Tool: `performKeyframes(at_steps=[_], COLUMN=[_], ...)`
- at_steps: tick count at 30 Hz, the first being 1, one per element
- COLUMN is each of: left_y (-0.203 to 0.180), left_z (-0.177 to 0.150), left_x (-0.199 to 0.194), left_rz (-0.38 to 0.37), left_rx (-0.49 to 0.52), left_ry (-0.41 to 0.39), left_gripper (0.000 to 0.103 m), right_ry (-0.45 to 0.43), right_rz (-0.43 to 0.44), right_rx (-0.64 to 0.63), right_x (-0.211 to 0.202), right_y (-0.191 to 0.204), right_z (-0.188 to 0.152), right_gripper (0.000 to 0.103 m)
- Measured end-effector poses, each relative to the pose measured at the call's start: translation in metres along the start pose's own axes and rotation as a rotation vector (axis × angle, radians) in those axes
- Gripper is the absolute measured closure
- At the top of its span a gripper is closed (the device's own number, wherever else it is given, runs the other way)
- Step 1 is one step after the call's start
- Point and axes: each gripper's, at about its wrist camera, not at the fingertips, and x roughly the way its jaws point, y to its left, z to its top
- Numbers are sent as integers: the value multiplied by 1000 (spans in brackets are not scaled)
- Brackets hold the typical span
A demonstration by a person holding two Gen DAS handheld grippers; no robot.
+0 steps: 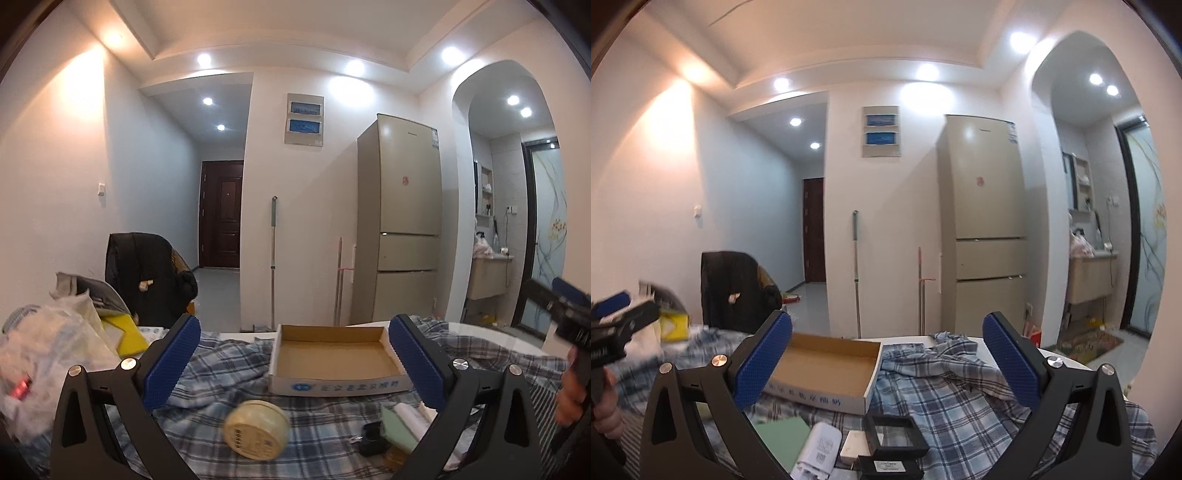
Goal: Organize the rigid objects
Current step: 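Grasp the cream round tin with the left gripper and lift it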
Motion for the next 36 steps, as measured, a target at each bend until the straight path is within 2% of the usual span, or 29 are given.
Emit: performKeyframes(at_steps=[4,8,12,14,16,22,24,26,29,33,34,35,36], left_y=[10,21,20,22,27,45,49,52,55,55,53,52,52], left_z=[-2,-14,-24,-31,-38,-61,-71,-81,-90,-99,-102,-103,-104], left_x=[9,21,39,56,69,106,114,128,132,144,147,150,150], left_rz=[37,47,-13,-94,-168,-136,-157,-184,-181,-165,-157,-146,-122], left_rx=[79,48,68,89,47,-17,-37,-78,-97,-102,-94,-87,-80], left_ry=[47,87,167,250,307,463,523,621,639,707,724,736,740], left_gripper=[0,0,0,2,8,12,13,13,13,13,17,26,26], right_ry=[47,41,59,95,123,208,217,225,249,261,263,265,269], right_rz=[46,47,62,85,96,93,87,91,98,105,105,104,104], right_rx=[55,-19,-59,-53,-28,29,36,41,18,-6,-11,-14,-16], right_x=[4,10,19,26,32,46,48,50,54,54,54,55,56], right_y=[-3,12,21,21,16,1,-2,-2,1,8,8,9,9], right_z=[6,-6,-23,-29,-35,-50,-51,-53,-57,-59,-59,-60,-60], right_gripper=[0,0,0,0,0,0,0,0,0,0,0,0,0])
